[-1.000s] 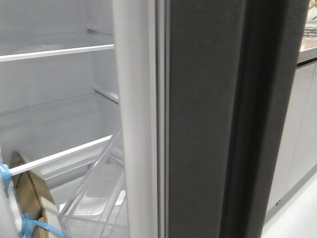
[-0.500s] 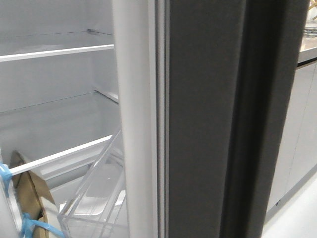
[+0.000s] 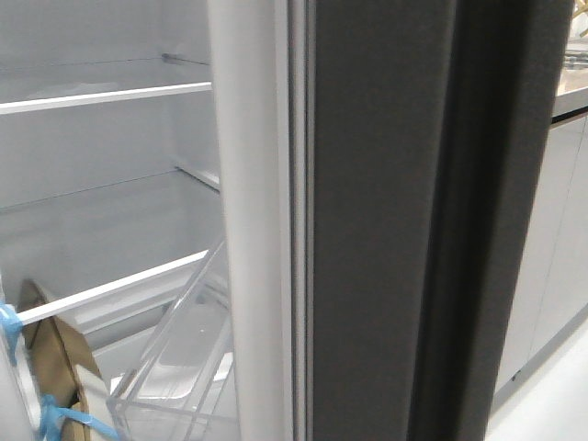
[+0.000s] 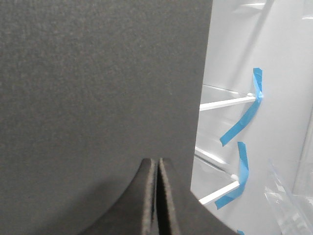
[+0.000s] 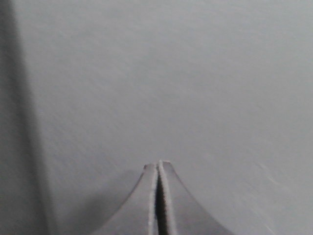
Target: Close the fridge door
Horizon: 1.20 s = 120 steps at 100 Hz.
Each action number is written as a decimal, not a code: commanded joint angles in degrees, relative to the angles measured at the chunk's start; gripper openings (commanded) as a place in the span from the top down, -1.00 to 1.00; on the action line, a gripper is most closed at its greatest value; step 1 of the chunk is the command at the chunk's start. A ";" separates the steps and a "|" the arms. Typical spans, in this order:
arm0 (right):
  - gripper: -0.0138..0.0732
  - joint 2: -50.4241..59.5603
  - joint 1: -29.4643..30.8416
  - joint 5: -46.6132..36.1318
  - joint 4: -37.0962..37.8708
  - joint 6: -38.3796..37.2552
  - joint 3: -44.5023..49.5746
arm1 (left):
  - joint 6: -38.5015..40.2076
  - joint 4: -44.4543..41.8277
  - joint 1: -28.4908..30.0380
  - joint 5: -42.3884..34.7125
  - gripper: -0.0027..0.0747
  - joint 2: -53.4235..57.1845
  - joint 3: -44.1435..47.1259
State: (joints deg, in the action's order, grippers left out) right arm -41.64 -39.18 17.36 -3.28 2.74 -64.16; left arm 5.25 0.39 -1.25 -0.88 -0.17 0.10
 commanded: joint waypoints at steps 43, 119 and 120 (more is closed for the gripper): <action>0.86 -14.83 -5.10 -2.87 0.54 1.73 -14.77 | 0.20 0.09 -0.09 -4.40 0.99 -1.09 1.60; 0.86 -47.30 -3.92 -18.64 0.54 1.73 -34.35 | 0.20 0.09 -0.09 -4.40 0.99 -1.09 1.60; 0.86 -47.73 -3.73 -18.86 0.54 1.73 -34.32 | 0.20 0.09 -0.09 -4.40 0.99 -1.09 1.60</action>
State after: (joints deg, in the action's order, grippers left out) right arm -87.12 -44.17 7.09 -3.08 3.88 -96.23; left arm 5.25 0.39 -1.25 -0.88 -0.17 0.10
